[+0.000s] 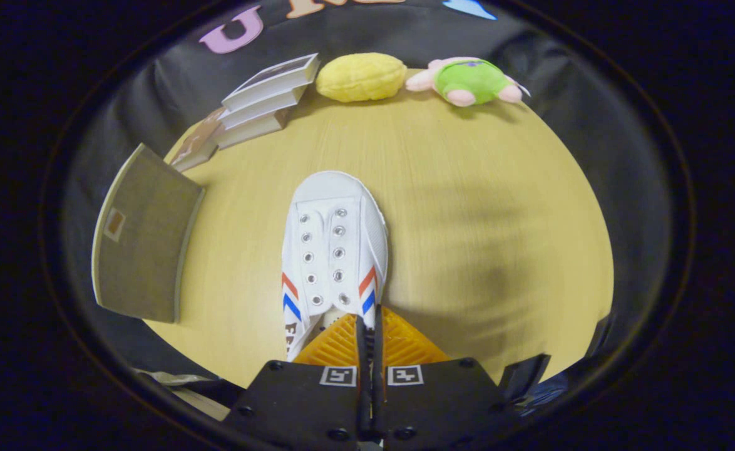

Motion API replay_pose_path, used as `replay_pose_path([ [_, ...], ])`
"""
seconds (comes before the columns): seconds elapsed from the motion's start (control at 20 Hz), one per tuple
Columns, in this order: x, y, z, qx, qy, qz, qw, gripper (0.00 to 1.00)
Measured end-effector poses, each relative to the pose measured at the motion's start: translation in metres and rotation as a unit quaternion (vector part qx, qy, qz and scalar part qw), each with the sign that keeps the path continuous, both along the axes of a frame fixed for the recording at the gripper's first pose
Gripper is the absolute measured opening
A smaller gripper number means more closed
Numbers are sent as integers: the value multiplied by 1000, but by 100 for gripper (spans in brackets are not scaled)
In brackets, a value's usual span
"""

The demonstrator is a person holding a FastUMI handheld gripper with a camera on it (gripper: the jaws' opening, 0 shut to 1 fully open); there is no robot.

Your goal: Open the storage box then place both shoes into the box .Put the left shoe in first, then the right shoe, with the right side of both shoes facing outward in a uniform manner.

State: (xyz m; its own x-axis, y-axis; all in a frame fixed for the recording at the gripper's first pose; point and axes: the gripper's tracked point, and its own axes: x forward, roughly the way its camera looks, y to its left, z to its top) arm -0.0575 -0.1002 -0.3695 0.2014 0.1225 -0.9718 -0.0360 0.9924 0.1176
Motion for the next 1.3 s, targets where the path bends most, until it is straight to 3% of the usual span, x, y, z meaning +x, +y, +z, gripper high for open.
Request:
replay_pose_path([
  [0.15, -3, 8, 6, 19, 5, -38, 999, 4],
  [0.45, -4, 35, 33, 42, -9, -72, 996, 4],
  [1.3, -1, 147, 137, 92, -71, -100, 988, 4],
])
